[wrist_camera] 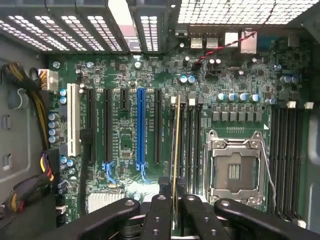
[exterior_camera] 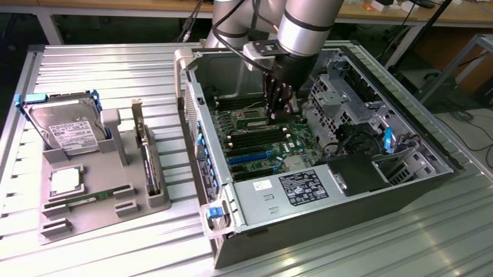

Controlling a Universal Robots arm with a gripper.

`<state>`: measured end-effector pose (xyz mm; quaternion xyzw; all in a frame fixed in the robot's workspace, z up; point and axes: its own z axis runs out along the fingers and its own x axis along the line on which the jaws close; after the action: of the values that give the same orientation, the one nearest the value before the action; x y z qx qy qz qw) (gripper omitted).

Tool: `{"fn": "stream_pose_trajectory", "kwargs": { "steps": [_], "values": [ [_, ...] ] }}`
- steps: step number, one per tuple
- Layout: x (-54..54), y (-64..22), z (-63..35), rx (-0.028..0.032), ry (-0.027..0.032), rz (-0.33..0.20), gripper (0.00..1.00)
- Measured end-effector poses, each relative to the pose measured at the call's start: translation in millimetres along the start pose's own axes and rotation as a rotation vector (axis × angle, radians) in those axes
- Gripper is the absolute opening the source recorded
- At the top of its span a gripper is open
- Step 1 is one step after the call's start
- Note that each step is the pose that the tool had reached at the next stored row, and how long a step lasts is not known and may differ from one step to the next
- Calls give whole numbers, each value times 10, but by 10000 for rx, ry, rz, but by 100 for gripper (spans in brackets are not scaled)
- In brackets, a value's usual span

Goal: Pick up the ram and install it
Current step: 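Insert the ram into the slot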

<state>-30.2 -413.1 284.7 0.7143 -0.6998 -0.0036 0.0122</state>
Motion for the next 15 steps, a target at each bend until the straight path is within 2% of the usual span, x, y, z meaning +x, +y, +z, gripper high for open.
{"fn": "stream_pose_trajectory", "kwargs": {
  "steps": [2, 4, 9, 10, 11, 15],
  "values": [
    [0, -1, 27, 1, -1, -3, 14],
    [-1, -8, 96, 0, 0, -3, 14],
    [-8, -65, 229, 1, 11, -2, 14],
    [-54, -72, 267, -1, 22, -1, 14],
    [-92, -73, 281, 0, 50, -3, 14],
    [-99, -72, 289, 7, 59, -117, 14]
  ]
}}
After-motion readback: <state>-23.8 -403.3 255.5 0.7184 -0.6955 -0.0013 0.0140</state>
